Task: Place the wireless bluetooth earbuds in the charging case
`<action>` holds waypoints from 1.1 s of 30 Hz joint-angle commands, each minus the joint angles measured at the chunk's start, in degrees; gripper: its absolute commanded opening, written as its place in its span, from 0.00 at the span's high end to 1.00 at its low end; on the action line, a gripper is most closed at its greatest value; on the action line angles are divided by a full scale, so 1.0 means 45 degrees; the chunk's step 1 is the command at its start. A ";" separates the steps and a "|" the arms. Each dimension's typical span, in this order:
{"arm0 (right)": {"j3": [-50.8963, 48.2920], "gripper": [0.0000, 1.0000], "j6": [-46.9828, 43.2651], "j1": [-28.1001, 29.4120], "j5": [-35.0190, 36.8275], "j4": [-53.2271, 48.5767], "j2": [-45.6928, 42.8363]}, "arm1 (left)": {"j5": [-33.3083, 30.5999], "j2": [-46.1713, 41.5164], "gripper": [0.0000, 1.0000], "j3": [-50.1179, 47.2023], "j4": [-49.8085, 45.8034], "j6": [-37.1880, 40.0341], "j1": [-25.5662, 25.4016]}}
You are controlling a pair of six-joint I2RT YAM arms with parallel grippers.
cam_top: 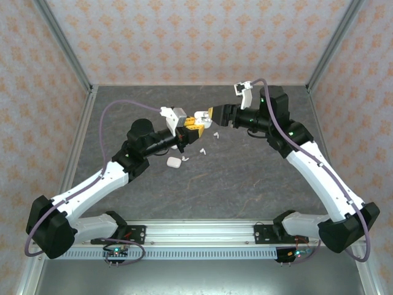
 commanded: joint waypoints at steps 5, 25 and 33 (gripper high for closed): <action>0.1113 0.30 -0.0894 -0.0008 -0.0380 -0.0593 -0.0925 | 0.0029 -0.0212 1.00 0.0321 0.1507 0.1398 -0.0089; 0.1562 0.37 -0.1644 -0.0008 -0.1484 -0.0672 -0.0490 | 0.0646 -0.0300 1.00 0.1157 0.1404 0.1834 -0.0147; 0.1582 0.38 -0.1493 -0.0008 -0.1766 -0.0576 -0.0301 | 0.0658 -0.0222 1.00 0.1251 0.1301 0.1822 -0.0159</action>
